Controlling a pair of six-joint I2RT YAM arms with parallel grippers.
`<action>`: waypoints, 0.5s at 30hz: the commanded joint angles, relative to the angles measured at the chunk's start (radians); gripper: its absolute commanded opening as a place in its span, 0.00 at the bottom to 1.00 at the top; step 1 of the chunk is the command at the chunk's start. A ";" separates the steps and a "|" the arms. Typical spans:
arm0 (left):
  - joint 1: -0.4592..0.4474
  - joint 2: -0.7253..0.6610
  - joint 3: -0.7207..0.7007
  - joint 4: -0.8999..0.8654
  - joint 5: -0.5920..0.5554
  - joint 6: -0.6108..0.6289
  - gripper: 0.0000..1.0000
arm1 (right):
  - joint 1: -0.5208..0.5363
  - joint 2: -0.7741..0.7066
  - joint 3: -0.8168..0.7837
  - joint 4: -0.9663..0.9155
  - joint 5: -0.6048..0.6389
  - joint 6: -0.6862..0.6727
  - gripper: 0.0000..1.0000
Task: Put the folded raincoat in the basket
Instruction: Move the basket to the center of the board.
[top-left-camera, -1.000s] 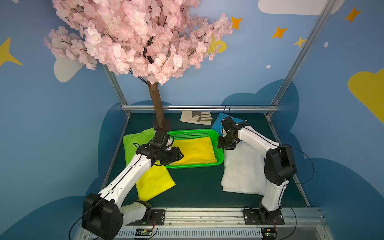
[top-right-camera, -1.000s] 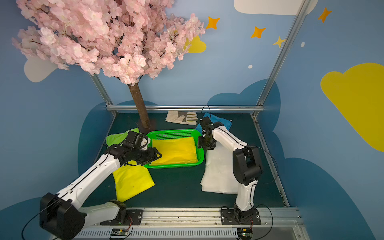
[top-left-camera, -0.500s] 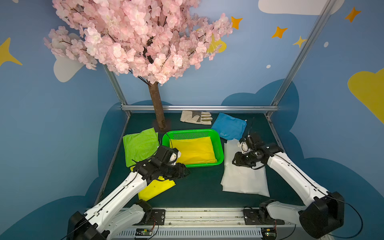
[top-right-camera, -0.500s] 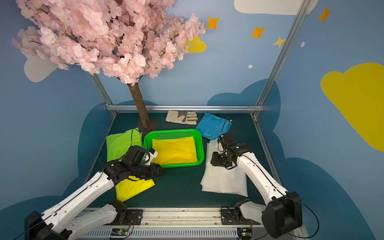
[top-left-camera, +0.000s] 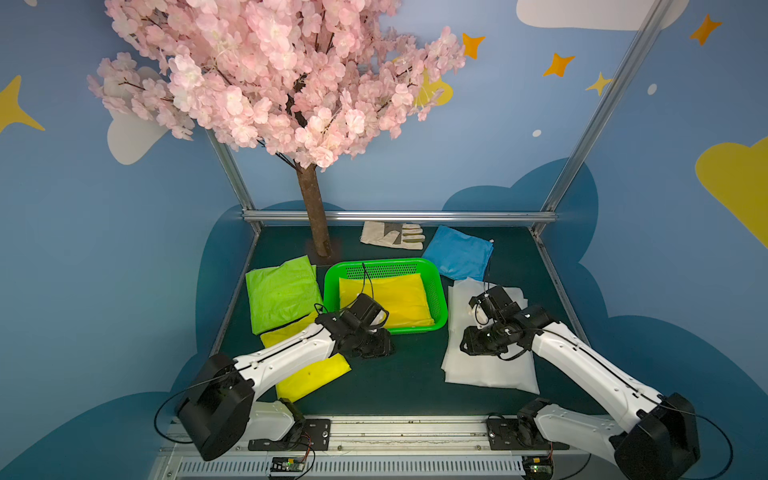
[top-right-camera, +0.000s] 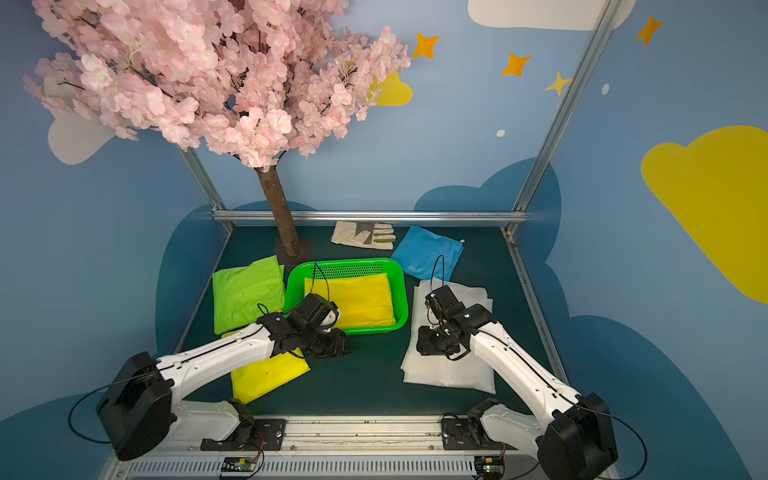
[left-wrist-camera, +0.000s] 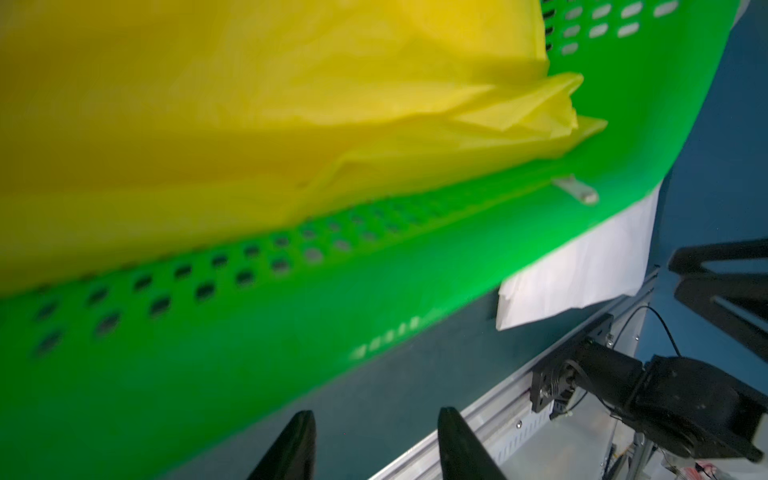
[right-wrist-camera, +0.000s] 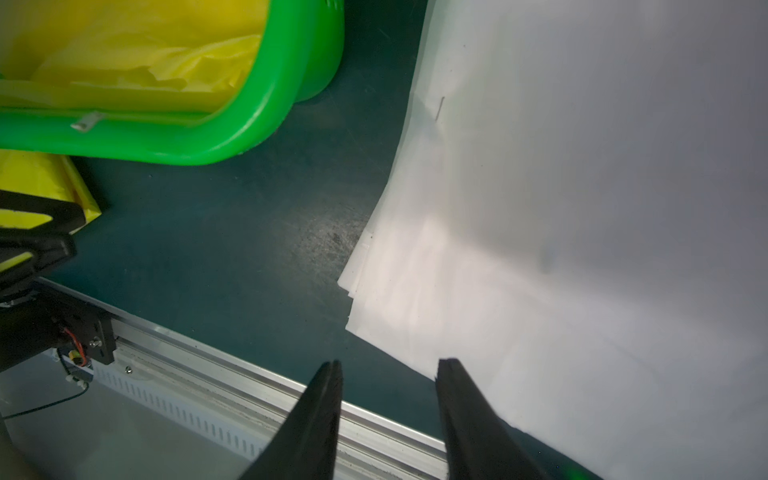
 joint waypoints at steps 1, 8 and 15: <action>0.024 0.104 0.091 0.007 -0.121 0.038 0.49 | 0.004 0.006 -0.002 0.003 0.062 0.036 0.44; 0.113 0.273 0.266 -0.029 -0.124 0.090 0.53 | -0.007 0.025 -0.030 -0.007 0.147 0.096 0.45; 0.109 0.222 0.265 0.010 -0.031 0.097 0.60 | 0.008 0.114 -0.093 0.021 0.140 0.136 0.42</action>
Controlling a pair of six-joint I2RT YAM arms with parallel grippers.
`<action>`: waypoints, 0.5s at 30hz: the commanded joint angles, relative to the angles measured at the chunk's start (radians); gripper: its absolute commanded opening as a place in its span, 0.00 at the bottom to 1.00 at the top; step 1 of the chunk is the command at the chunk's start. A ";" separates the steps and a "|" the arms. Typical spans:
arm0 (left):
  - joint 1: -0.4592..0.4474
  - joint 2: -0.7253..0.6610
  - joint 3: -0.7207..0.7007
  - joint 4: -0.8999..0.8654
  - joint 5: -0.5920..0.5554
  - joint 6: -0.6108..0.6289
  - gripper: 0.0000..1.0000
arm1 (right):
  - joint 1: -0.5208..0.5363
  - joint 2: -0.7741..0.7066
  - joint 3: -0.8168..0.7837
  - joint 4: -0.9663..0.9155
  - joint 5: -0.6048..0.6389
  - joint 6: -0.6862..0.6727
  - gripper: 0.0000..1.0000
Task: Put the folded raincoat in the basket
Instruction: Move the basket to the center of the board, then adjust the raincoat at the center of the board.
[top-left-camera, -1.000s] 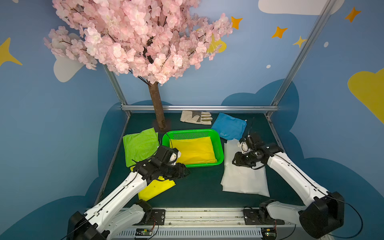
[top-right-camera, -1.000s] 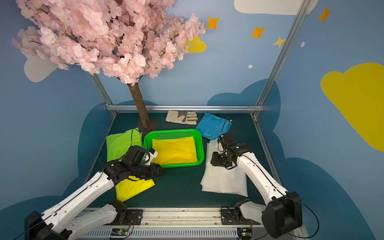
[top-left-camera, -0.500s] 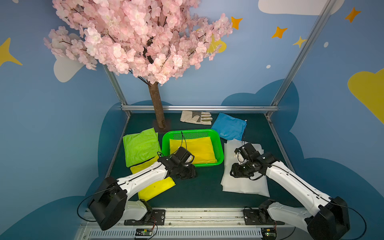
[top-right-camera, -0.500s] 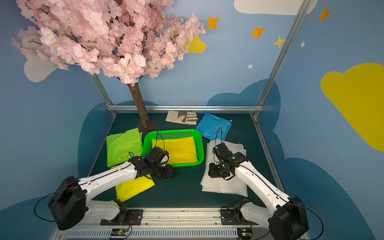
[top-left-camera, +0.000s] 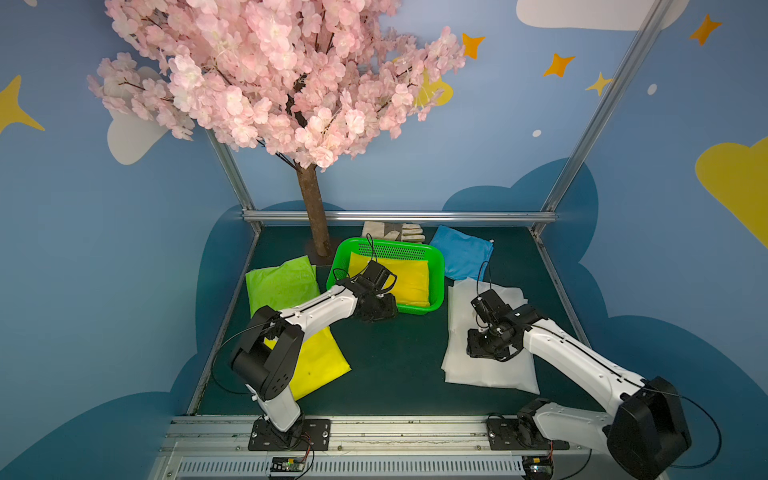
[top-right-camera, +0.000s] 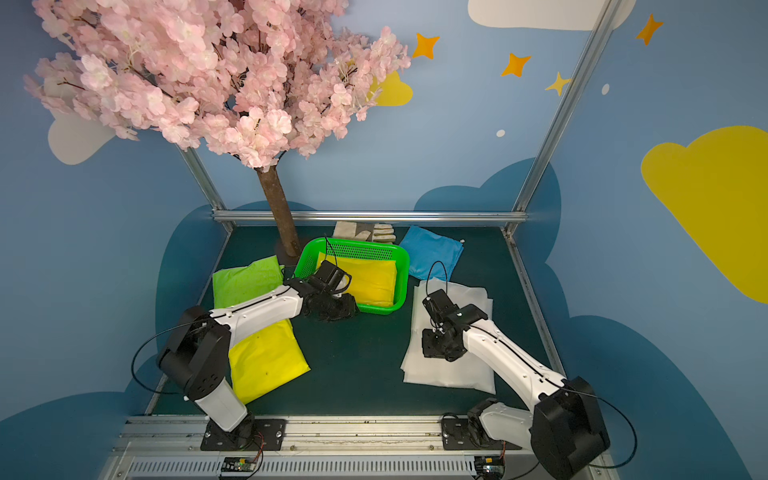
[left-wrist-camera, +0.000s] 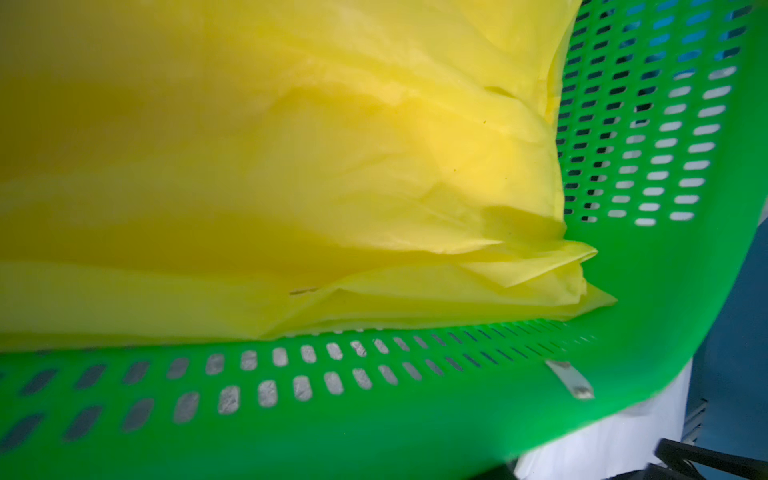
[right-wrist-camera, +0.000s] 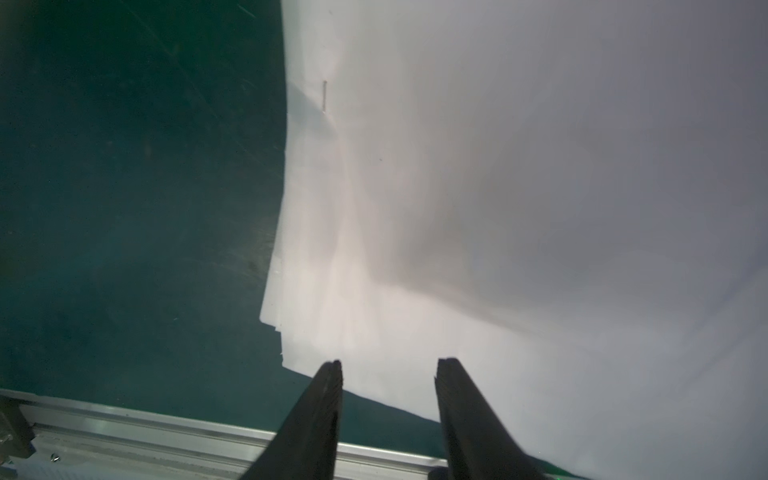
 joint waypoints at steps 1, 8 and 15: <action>-0.017 -0.099 -0.053 0.027 0.062 0.010 0.61 | 0.013 0.033 -0.043 0.029 0.010 0.045 0.41; -0.036 -0.335 -0.250 0.047 0.171 -0.034 0.65 | 0.136 0.151 -0.051 0.121 -0.033 0.121 0.38; -0.042 -0.546 -0.381 -0.031 0.126 -0.052 0.68 | 0.310 0.292 0.050 0.213 -0.038 0.232 0.38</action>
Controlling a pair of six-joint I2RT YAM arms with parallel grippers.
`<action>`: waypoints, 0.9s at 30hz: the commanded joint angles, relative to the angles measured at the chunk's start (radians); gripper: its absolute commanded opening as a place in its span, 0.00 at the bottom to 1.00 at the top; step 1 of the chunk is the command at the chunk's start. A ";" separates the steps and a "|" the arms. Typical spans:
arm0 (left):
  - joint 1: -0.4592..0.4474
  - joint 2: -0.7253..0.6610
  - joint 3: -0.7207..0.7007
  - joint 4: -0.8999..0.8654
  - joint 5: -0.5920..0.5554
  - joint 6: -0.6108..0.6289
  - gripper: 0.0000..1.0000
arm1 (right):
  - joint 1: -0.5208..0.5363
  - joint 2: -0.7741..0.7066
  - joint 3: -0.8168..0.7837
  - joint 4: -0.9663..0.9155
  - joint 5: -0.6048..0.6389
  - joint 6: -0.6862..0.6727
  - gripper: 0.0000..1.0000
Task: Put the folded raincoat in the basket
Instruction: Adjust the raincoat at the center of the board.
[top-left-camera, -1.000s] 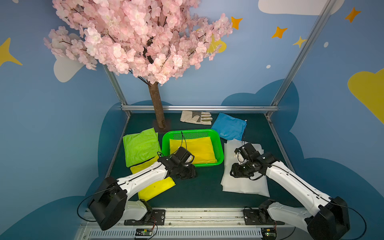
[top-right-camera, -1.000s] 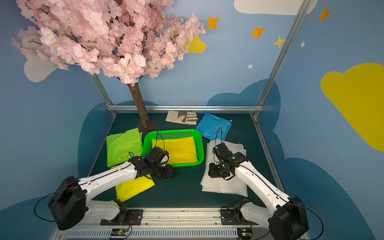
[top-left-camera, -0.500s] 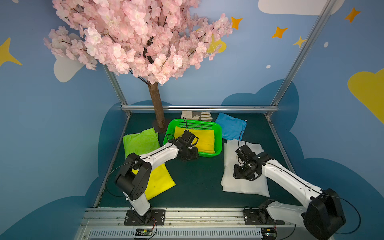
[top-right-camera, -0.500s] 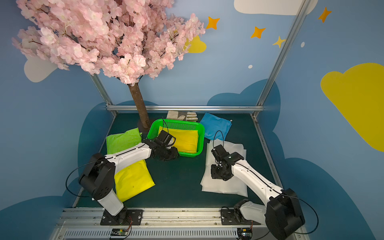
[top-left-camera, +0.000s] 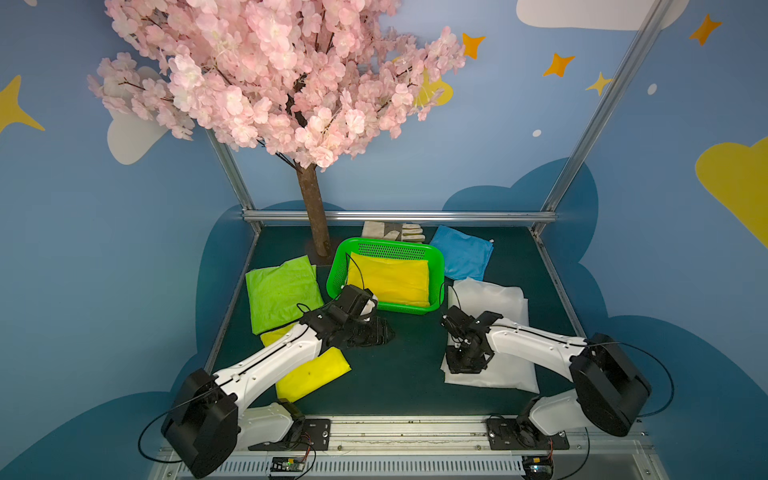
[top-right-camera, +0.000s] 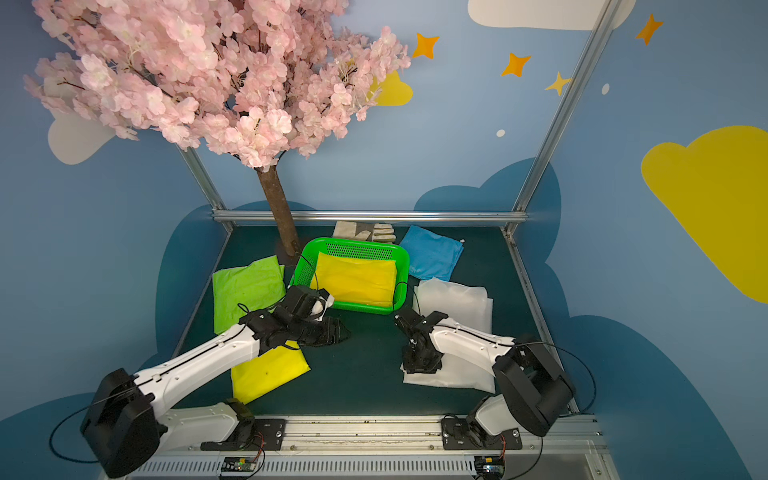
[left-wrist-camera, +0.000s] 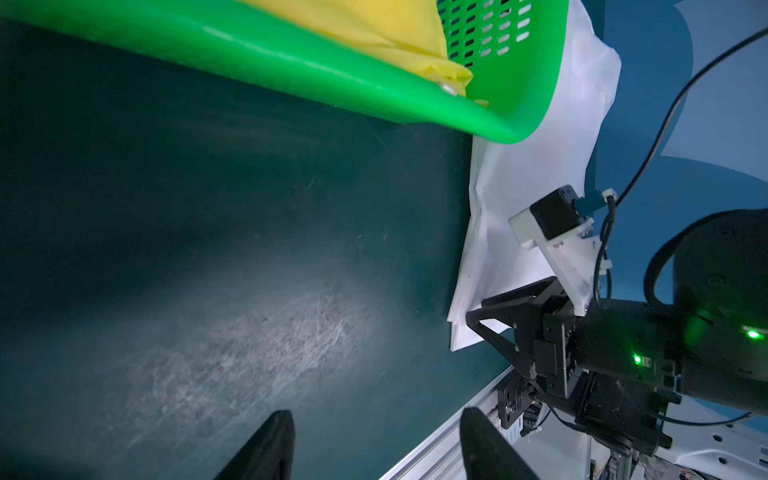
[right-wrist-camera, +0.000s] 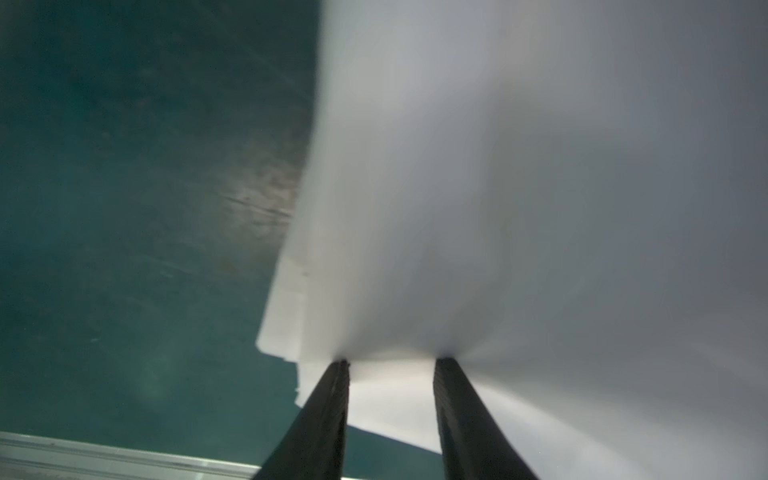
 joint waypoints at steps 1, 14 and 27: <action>0.001 -0.079 -0.045 -0.049 -0.023 -0.017 0.68 | 0.070 0.055 0.064 0.089 -0.008 0.087 0.38; 0.006 -0.216 -0.097 -0.100 0.009 -0.047 0.70 | 0.018 -0.055 0.151 -0.046 0.056 0.004 0.52; -0.053 -0.162 -0.145 -0.020 0.039 -0.078 0.70 | -0.123 -0.177 -0.074 -0.172 -0.013 -0.022 0.40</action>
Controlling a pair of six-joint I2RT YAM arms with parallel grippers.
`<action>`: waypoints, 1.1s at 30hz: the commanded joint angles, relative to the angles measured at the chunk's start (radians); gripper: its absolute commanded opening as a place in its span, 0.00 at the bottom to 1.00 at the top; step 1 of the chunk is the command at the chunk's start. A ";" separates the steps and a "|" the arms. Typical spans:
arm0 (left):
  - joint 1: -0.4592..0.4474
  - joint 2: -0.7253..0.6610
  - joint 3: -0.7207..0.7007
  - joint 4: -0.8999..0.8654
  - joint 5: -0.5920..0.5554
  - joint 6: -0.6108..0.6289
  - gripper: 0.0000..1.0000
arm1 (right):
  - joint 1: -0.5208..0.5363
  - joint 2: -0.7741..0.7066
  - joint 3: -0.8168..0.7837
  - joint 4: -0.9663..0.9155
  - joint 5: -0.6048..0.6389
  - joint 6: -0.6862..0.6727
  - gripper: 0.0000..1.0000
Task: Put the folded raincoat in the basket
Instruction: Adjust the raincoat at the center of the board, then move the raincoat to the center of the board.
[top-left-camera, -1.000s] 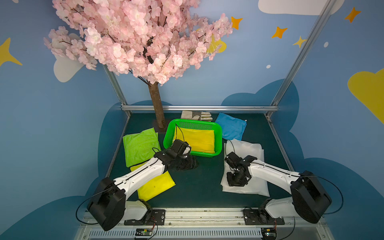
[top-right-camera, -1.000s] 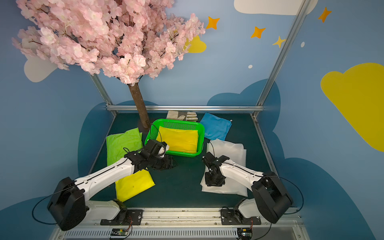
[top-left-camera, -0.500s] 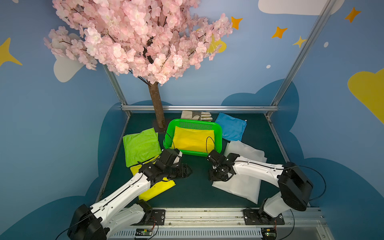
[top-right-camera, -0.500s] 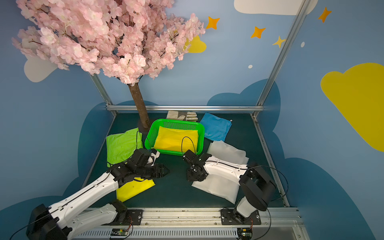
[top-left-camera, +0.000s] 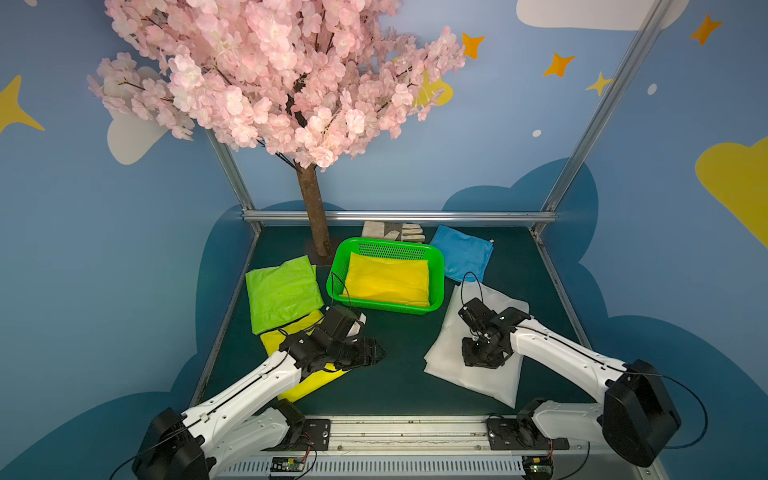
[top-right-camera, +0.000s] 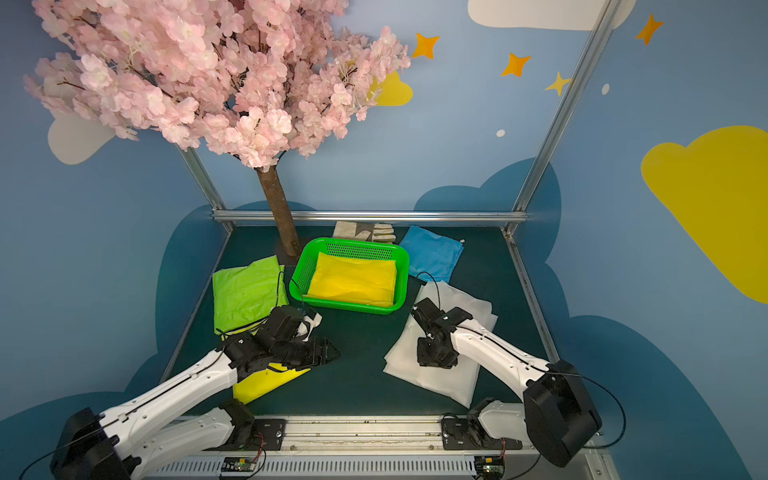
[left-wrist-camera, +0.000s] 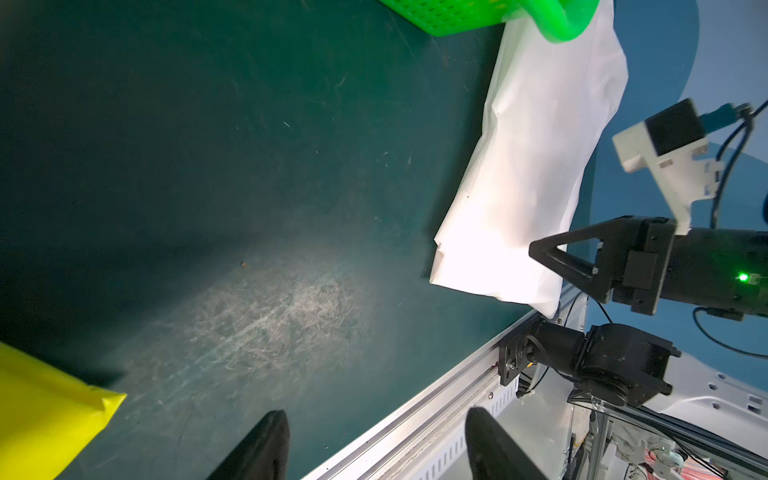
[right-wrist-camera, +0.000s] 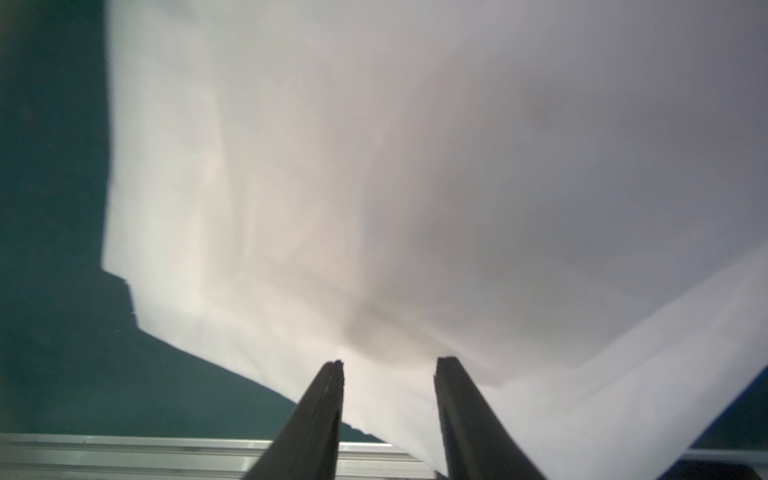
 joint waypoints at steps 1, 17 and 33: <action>-0.020 0.024 0.014 0.017 0.007 -0.002 0.70 | 0.059 0.025 -0.041 0.016 -0.064 0.025 0.39; -0.026 0.009 0.041 -0.029 -0.058 -0.022 0.71 | 0.375 0.279 0.220 0.454 -0.151 0.257 0.42; -0.063 0.166 0.039 0.130 0.018 -0.039 0.57 | 0.364 0.053 -0.044 0.313 -0.190 0.173 0.08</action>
